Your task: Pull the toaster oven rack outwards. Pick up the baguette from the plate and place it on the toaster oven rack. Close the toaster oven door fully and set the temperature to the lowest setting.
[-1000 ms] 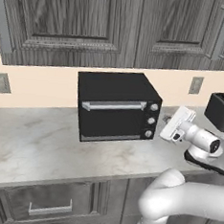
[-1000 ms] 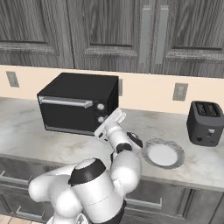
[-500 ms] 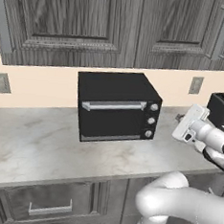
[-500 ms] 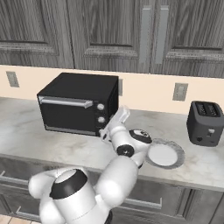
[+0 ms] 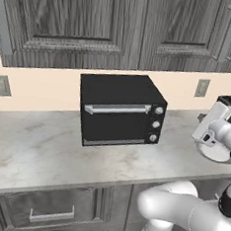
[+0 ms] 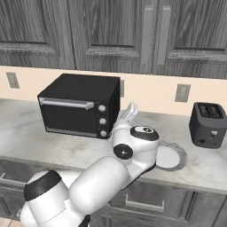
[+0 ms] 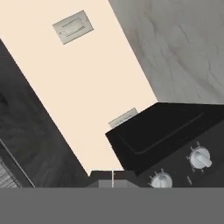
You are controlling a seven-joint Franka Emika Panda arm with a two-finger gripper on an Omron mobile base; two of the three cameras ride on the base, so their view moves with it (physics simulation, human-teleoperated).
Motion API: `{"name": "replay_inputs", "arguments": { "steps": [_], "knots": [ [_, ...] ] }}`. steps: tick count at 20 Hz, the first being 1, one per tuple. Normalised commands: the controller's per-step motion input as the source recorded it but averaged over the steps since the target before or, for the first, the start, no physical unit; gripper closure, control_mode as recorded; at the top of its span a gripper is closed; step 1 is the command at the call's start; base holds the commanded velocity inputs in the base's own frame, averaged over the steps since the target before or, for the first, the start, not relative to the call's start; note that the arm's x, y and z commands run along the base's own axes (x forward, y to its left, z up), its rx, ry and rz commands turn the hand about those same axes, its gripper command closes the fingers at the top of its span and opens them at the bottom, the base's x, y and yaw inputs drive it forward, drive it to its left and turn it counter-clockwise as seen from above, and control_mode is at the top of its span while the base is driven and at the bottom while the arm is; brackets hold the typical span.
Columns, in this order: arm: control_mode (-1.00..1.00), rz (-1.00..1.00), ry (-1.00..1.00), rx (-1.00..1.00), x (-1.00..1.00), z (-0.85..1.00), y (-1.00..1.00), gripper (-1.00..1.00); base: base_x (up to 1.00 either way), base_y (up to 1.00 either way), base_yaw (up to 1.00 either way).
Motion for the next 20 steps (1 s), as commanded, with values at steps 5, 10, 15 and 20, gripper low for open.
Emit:
{"name": "replay_inputs", "arguments": {
  "steps": [5,10,15,20],
  "knots": [
    [-1.00,-0.04,-0.01,-0.03,-0.41,0.53,-0.47,1.00,0.00,0.00,0.00],
    [-1.00,0.00,-0.04,0.00,-0.06,0.59,-0.31,1.00,0.00,0.00,0.00],
    [-1.00,-0.01,-0.09,0.01,-0.02,0.17,-0.23,1.00,0.00,0.00,0.00],
    [-1.00,0.00,-0.11,0.03,-0.12,0.06,0.00,1.00,0.00,0.00,0.00]
  ]
}}
